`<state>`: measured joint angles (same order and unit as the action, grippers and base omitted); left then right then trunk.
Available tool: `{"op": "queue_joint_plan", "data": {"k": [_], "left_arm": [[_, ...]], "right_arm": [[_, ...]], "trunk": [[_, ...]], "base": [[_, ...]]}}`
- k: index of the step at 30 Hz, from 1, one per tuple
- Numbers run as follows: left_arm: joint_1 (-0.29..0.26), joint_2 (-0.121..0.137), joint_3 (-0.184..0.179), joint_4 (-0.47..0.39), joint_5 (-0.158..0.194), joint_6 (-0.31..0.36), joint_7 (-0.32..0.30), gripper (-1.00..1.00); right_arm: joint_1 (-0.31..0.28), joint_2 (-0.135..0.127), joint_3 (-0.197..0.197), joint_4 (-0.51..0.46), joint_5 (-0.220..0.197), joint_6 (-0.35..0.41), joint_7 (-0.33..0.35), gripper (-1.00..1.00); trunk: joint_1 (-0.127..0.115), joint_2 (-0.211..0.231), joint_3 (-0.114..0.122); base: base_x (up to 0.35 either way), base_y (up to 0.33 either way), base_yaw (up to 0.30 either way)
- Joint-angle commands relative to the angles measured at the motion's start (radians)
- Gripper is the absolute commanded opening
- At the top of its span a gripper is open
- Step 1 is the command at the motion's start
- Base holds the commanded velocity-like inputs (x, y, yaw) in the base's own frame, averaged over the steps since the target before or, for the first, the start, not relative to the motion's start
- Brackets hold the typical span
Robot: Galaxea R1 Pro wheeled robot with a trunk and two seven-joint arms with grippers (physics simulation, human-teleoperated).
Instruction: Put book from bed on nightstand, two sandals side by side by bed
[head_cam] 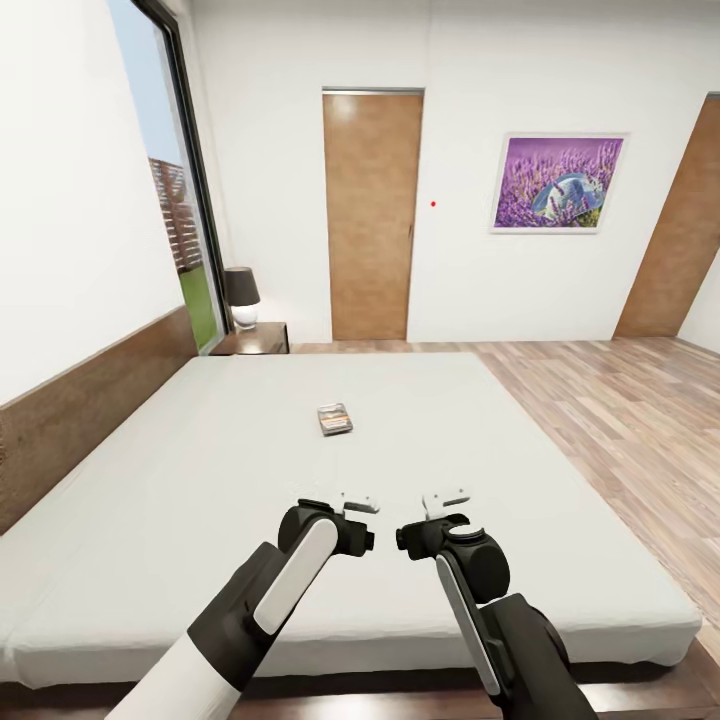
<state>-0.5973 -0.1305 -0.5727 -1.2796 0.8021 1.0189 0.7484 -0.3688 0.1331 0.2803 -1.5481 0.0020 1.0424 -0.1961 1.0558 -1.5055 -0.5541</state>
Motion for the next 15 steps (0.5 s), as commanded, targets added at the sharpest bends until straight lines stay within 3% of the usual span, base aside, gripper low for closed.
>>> {"op": "queue_joint_plan", "data": {"k": [1,15], "left_arm": [[-0.001,0.000,-0.001,-0.001,0.009,0.001,0.011,1.00],[-0.001,0.000,-0.003,0.003,0.002,-0.027,0.011,1.00]], "right_arm": [[-0.001,0.000,0.001,-0.001,0.000,0.005,-0.003,1.00],[-0.001,-0.001,0.000,0.000,0.000,0.005,-0.003,1.00]], "trunk": [[0.000,-0.001,-0.001],[0.000,-0.001,-0.001]], "base": [[0.000,0.028,0.000],[0.000,0.011,0.000]]}}
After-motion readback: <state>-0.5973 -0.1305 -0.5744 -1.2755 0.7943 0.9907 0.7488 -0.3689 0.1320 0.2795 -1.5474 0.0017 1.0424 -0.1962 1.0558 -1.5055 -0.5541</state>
